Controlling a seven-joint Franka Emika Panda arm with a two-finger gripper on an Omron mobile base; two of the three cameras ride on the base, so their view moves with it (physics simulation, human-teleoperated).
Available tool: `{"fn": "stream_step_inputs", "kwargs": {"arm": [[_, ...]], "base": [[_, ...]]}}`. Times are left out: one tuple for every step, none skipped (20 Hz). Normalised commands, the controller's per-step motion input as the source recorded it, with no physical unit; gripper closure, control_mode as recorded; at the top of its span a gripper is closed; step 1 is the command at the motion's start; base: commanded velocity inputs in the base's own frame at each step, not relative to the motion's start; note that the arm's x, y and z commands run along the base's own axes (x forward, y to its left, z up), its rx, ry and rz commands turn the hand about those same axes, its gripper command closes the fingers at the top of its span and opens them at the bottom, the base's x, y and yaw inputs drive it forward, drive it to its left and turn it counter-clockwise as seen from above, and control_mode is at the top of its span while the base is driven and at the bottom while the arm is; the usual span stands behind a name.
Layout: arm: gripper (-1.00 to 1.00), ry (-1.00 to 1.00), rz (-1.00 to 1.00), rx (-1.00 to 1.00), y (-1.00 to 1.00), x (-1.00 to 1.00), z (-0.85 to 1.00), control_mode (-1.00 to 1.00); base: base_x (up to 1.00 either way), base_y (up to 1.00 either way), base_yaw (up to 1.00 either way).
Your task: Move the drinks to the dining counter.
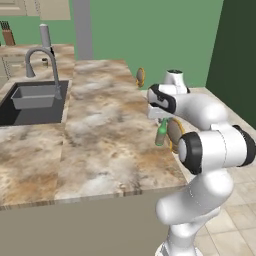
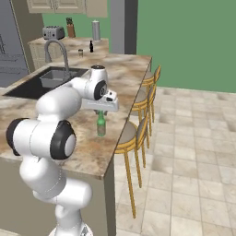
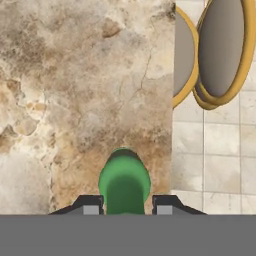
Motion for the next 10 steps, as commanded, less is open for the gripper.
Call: {"fn": "stream_step_inputs", "kwargs": {"arm": [[1.00,-0.04,0.00,-0.01,0.00,0.34,-0.31,-1.00],[1.00,-0.05,0.00,-0.01,0.00,0.31,-0.30,-1.00],[1.00,-0.04,0.00,0.00,0.00,0.32,-0.31,-1.00],[1.00,-0.04,0.00,-0.02,0.00,0.33,-0.36,-1.00],[1.00,-0.04,0.00,-0.05,0.01,0.36,-0.35,-1.00],[1.00,-0.05,0.00,-0.05,0.02,0.38,-0.32,-1.00],[1.00,-0.05,0.00,-0.05,0.02,0.39,-0.30,-1.00],[1.00,-0.04,0.00,-0.04,0.02,0.36,-0.32,-1.00],[1.00,-0.03,0.00,-0.03,0.01,0.36,-0.34,-1.00],[1.00,-0.04,0.00,-0.03,0.01,0.34,-0.35,-1.00]], "base": [[0.00,0.00,0.00],[0.00,0.00,0.00],[0.00,0.00,0.00],[0.00,0.00,0.00],[0.00,0.00,0.00],[0.00,0.00,0.00],[0.00,0.00,0.00],[0.00,0.00,0.00],[0.00,0.00,0.00],[0.00,0.00,0.00]]}}
